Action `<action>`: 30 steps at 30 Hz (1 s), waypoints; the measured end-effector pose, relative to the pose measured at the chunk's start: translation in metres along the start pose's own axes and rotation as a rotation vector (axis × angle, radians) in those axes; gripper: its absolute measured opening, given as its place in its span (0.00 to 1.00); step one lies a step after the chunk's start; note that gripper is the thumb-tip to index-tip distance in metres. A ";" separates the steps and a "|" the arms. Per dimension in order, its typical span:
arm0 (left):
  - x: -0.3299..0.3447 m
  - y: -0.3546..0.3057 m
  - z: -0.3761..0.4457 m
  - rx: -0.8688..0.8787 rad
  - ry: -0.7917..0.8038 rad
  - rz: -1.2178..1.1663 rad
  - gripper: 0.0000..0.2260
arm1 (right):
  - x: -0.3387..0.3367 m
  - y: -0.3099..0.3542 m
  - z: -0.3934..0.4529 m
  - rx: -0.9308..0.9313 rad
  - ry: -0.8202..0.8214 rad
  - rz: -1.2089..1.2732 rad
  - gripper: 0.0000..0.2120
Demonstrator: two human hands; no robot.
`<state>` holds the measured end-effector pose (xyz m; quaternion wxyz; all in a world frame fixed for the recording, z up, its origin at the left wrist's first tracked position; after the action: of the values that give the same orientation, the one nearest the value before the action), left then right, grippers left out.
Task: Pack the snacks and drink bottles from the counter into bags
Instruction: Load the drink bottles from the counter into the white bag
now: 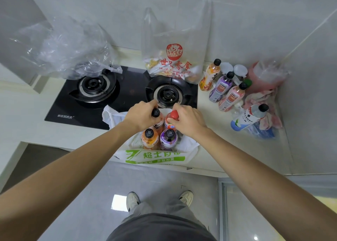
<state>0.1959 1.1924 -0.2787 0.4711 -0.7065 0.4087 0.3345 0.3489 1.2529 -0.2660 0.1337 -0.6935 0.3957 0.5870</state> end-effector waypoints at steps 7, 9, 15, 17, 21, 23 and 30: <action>-0.010 -0.010 -0.001 0.007 -0.056 0.170 0.16 | -0.015 -0.016 -0.006 0.038 -0.040 0.071 0.19; -0.020 -0.020 0.001 0.034 -0.140 0.223 0.19 | -0.021 -0.028 -0.011 0.070 -0.052 0.089 0.19; -0.036 -0.090 0.027 0.233 -0.192 0.231 0.16 | -0.048 -0.089 -0.037 0.191 -0.155 0.045 0.13; -0.033 -0.121 0.042 0.306 -0.146 0.194 0.15 | -0.060 -0.116 -0.049 0.241 -0.221 0.025 0.12; -0.018 -0.186 0.079 0.369 -0.044 0.143 0.19 | -0.081 -0.172 -0.071 0.318 -0.308 -0.107 0.14; -0.009 -0.214 0.100 0.360 0.004 0.152 0.19 | -0.086 -0.202 -0.082 0.393 -0.296 -0.126 0.16; 0.024 -0.279 0.176 0.290 0.077 0.166 0.19 | -0.079 -0.285 -0.091 0.543 -0.136 -0.054 0.17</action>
<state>0.4400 1.4135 -0.2488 0.5228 -0.6071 0.5275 0.2826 0.6145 1.4103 -0.2481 0.3562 -0.6017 0.5101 0.5008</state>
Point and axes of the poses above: each hand's wrist, its own z-axis towards the middle knuckle, its own x-axis out of the palm, y = z × x, the point moved 7 cm from there along z, towards the middle knuckle, and after that the axes turned 15 degrees about y, right-handed, at the moved point
